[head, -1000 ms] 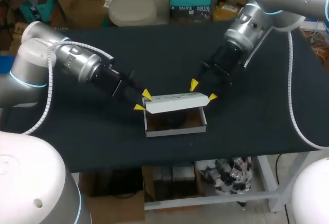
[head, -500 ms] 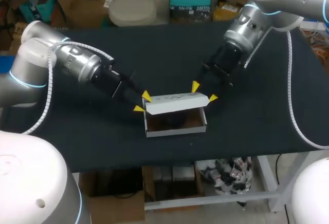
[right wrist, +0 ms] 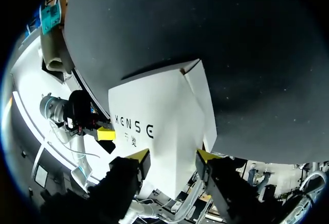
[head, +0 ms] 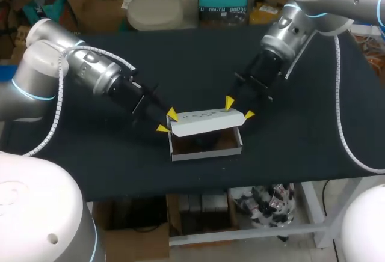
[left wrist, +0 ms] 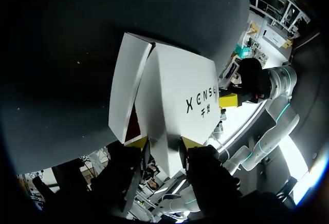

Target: Assemble the packaging by folding the flat box into shape, placing the metal phone stand inside, and closing the box properly

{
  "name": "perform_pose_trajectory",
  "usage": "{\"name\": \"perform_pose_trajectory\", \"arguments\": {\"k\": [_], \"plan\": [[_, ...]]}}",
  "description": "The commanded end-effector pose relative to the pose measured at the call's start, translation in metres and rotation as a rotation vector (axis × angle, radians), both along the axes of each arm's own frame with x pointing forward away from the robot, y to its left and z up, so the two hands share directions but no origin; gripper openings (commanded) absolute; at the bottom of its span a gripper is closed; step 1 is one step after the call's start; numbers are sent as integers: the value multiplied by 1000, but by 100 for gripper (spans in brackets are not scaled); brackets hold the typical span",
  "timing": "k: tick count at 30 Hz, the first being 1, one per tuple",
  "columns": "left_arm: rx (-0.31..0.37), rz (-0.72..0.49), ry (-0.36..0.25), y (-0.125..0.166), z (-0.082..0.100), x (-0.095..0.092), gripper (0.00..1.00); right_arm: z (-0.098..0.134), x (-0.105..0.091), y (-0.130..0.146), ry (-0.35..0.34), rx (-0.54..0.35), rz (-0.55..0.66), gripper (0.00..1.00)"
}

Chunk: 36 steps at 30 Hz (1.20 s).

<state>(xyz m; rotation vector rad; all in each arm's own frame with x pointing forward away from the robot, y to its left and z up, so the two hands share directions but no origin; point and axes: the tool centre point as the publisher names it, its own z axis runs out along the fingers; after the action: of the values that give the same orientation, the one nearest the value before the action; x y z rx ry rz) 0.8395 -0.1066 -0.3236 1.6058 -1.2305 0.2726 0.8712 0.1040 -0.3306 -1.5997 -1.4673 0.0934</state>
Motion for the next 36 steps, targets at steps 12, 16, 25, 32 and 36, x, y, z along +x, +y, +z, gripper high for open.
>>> {"name": "perform_pose_trajectory", "arguments": {"k": [12, 16, 25, 32, 36], "plan": [[30, -21, -11, -3, -7, 2, 38, -6, -4, 1, -36, -24, 24, 62], [37, -25, -18, -3, -9, 2, 38, -8, -4, -1, -43, -26, 27, 60], [46, -28, -24, -1, -11, 2, 38, -9, -4, -5, -54, -22, 23, 53], [50, -31, -29, -1, -12, 1, 38, -10, -4, -4, -65, -22, 27, 55], [53, -45, -36, -2, -15, 0, 38, -14, -5, -2, -64, -27, 31, 55]]}}
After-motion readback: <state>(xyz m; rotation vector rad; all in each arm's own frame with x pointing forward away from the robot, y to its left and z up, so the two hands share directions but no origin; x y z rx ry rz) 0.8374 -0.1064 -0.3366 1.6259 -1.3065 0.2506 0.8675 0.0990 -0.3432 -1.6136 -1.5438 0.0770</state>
